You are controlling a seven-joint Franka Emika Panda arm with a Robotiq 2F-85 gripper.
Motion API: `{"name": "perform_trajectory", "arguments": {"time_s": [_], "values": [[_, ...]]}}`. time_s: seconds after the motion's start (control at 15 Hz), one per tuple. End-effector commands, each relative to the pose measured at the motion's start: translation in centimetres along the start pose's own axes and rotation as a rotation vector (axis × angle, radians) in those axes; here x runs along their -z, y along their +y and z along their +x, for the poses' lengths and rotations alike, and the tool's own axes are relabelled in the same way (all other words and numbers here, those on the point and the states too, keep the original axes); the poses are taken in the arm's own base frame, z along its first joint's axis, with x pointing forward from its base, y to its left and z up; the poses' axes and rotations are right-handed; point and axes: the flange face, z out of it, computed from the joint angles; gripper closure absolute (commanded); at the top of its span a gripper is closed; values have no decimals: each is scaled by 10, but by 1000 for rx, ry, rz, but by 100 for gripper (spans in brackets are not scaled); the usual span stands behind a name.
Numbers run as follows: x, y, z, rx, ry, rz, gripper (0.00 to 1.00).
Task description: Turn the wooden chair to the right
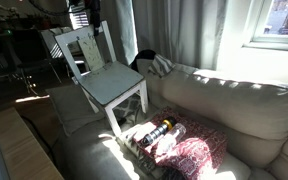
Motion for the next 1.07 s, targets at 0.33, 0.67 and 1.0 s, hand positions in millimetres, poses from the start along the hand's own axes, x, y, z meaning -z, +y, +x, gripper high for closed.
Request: {"name": "perform_trajectory", "arguments": {"time_s": [0.33,0.67,1.0], "values": [[23,23,15,-175,76,-103,94],[31,28,14,-168,117,-135,94],[35,28,18,-166,151,-152,94]]}}
